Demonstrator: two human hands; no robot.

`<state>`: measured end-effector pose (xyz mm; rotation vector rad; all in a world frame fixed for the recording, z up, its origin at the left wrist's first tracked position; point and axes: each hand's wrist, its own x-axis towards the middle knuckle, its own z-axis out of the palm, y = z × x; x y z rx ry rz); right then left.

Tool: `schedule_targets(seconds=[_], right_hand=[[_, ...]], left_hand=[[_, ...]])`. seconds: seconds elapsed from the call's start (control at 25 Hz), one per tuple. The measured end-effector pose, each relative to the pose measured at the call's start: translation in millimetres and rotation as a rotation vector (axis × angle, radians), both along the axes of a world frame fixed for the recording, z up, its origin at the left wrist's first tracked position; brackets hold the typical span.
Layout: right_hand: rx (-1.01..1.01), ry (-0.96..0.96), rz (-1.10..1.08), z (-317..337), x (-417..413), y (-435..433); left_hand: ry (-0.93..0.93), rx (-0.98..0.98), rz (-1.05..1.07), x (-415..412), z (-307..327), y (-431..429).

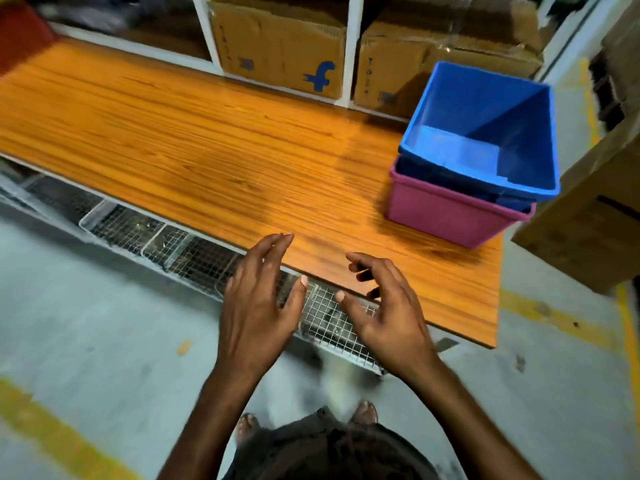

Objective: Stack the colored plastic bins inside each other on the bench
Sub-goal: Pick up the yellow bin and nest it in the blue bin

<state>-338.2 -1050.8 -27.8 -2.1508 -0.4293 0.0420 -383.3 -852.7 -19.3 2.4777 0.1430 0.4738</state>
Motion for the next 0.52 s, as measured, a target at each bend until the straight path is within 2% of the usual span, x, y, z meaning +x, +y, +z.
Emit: schedule_targets(seconds=[0.12, 0.2, 0.4, 0.52], right_hand=[[-0.165, -0.165, 0.085, -8, -24, 53], [-0.179, -0.168, 0.127, -15, -39, 96], [-0.017, 0.006, 0.243, -28, -86, 218], [-0.089, -0.044, 0.358, -39, -106, 279]], left_hand=[[0.020, 0.167, 0.080, -35, -11, 47], [0.061, 0.178, 0.112, -58, -18, 84], [0.105, -0.121, 0.214, -119, -37, 187], [0.084, -0.179, 0.272, -147, -42, 240]])
